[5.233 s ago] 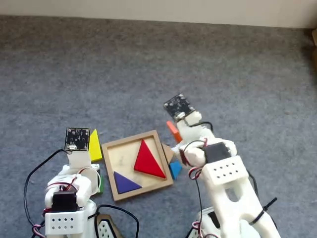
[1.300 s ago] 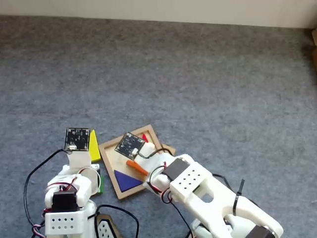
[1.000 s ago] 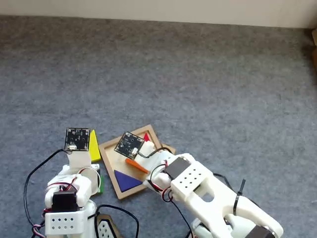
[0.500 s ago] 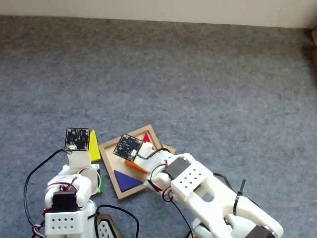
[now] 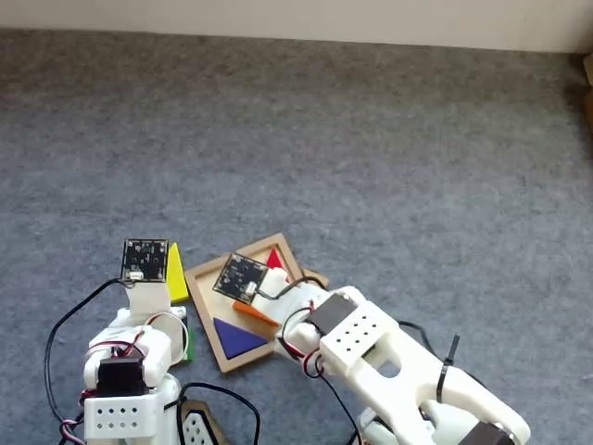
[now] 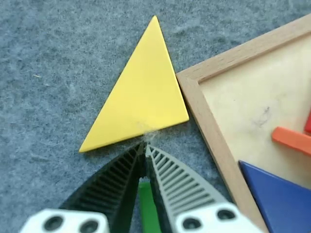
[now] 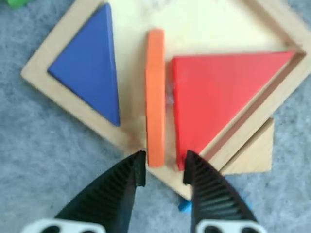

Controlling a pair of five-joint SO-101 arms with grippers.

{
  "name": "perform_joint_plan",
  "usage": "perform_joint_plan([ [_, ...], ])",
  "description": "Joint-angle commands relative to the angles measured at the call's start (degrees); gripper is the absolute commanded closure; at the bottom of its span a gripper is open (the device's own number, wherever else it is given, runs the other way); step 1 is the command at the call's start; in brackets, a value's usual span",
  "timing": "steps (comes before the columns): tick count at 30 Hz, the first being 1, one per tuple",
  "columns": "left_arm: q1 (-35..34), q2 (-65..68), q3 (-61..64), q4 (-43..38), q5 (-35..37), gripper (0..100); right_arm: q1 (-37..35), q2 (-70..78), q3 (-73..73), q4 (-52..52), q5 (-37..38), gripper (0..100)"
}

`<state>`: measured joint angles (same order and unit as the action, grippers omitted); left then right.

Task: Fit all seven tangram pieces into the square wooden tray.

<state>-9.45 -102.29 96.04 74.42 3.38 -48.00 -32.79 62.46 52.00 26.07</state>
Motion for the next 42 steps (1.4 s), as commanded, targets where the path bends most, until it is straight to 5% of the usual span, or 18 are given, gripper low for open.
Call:
perform_joint_plan([
  [1, -0.66, -0.40, 1.19, 0.35, -0.53, 99, 0.40, -0.22, -4.70, 5.49, 0.53, 84.0],
  [17, -0.66, -0.40, 1.19, 0.35, -0.53, 99, 0.40, -21.05, -3.56, 6.29, 0.44, 84.0],
  [34, -0.66, -0.40, 1.19, 0.35, -0.53, 99, 0.75, -21.49, -2.51, 6.02, -10.29, 94.2],
  [42, -0.66, -0.40, 1.19, 0.35, -0.53, 99, 3.82, -21.85, 6.73, -4.97, -12.31, 94.7],
])
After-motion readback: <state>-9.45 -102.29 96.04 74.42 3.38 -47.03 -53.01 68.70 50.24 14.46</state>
